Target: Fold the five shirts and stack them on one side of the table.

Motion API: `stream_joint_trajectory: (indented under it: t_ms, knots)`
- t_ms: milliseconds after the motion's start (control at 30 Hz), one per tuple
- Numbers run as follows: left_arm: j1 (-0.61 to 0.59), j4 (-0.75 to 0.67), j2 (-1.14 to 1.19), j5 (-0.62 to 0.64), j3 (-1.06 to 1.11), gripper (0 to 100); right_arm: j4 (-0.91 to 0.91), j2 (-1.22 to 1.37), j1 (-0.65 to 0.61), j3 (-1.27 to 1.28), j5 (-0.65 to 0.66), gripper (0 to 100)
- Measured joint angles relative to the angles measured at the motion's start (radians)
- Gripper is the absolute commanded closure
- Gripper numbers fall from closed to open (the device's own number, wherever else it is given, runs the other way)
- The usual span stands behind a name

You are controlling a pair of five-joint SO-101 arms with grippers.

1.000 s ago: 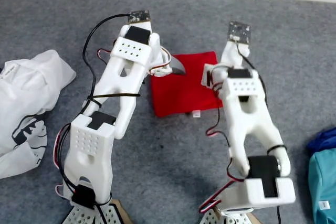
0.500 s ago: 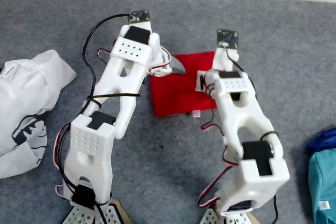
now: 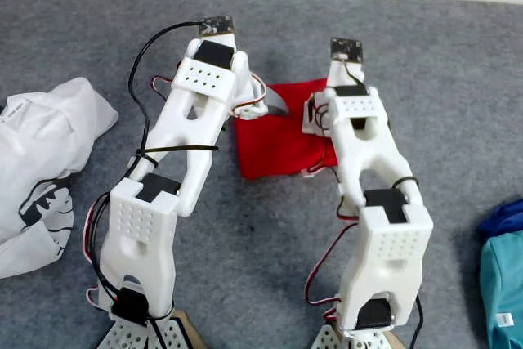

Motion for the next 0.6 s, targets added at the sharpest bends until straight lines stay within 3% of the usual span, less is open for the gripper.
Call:
stream_joint_trajectory:
  t_ms: [367, 600]
  knots:
    - [0.0, -0.066, 0.0, 0.0, 0.051, 54, 0.18, 0.1, 0.049, -0.209, -0.003, 99.2]
    - [0.0, -0.152, 0.0, 0.0, 0.107, 54, 0.204, -0.017, 0.199, -0.204, -0.058, 99.2]
